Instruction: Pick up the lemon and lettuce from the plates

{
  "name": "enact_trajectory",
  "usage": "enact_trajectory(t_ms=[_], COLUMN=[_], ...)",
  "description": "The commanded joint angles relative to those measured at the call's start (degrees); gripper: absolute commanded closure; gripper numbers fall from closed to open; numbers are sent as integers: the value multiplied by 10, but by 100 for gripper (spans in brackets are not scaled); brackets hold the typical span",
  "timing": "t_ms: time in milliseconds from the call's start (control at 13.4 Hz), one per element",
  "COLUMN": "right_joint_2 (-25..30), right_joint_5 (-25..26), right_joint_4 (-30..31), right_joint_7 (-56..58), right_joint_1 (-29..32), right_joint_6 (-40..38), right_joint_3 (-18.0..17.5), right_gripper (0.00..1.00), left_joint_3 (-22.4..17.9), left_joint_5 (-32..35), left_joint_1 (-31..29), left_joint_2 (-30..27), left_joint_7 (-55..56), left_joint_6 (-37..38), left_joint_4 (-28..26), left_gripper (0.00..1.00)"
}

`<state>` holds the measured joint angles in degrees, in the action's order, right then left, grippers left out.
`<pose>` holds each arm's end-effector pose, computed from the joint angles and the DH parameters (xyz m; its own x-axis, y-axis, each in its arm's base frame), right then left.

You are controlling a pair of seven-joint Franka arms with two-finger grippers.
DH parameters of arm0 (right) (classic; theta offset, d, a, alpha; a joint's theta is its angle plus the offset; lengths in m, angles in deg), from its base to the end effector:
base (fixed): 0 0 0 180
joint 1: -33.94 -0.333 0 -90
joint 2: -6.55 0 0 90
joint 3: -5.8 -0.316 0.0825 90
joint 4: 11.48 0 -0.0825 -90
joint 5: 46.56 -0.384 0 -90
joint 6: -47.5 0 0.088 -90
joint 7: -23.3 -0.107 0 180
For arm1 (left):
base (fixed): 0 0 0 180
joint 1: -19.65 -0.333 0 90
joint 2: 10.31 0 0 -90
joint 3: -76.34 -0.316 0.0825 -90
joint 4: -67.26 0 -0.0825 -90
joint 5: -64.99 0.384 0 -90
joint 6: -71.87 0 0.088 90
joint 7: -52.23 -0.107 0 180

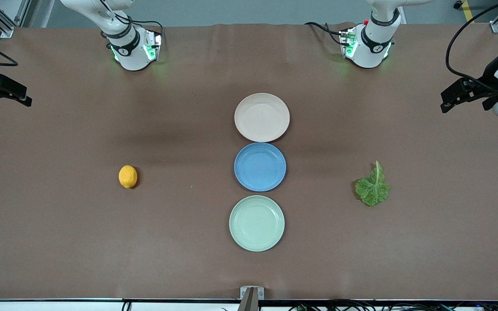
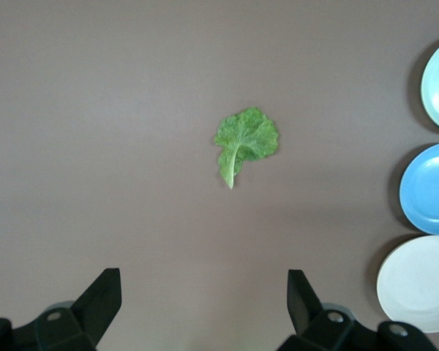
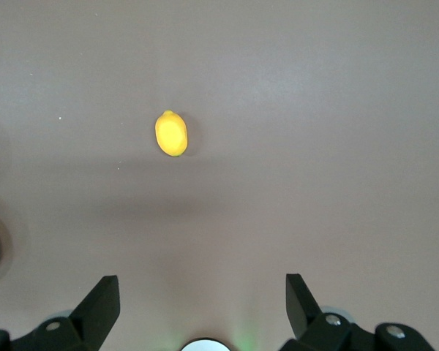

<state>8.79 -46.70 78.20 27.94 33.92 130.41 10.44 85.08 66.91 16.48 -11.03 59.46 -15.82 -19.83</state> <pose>0.5276 -0.0433 0.6379 0.9969 0.0012 -0.0784 0.0003 -0.9999 -0.0120 0.5447 -0.0500 0.6517 0.9992 0.0302 0.0272 0.0311 -0.9990 -0.0322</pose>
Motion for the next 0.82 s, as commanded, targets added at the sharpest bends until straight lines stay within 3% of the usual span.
enact_trajectory(t_ms=[0,749], right_joint_2=[18,39], right_joint_5=[4,4], right_joint_4=[22,21], right_joint_7=[4,5], right_joint_1=[-4,-6], right_joint_6=[6,4], right_joint_3=[5,1], right_gripper=[0,0], left_joint_3=[2,1], left_joint_5=[-26,-15], left_joint_1=[-4,-5], left_joint_2=[-12,-30], left_joint_7=[7,6], left_joint_6=[-7,-10], left_joint_4=[-7,-36], left_gripper=[0,0])
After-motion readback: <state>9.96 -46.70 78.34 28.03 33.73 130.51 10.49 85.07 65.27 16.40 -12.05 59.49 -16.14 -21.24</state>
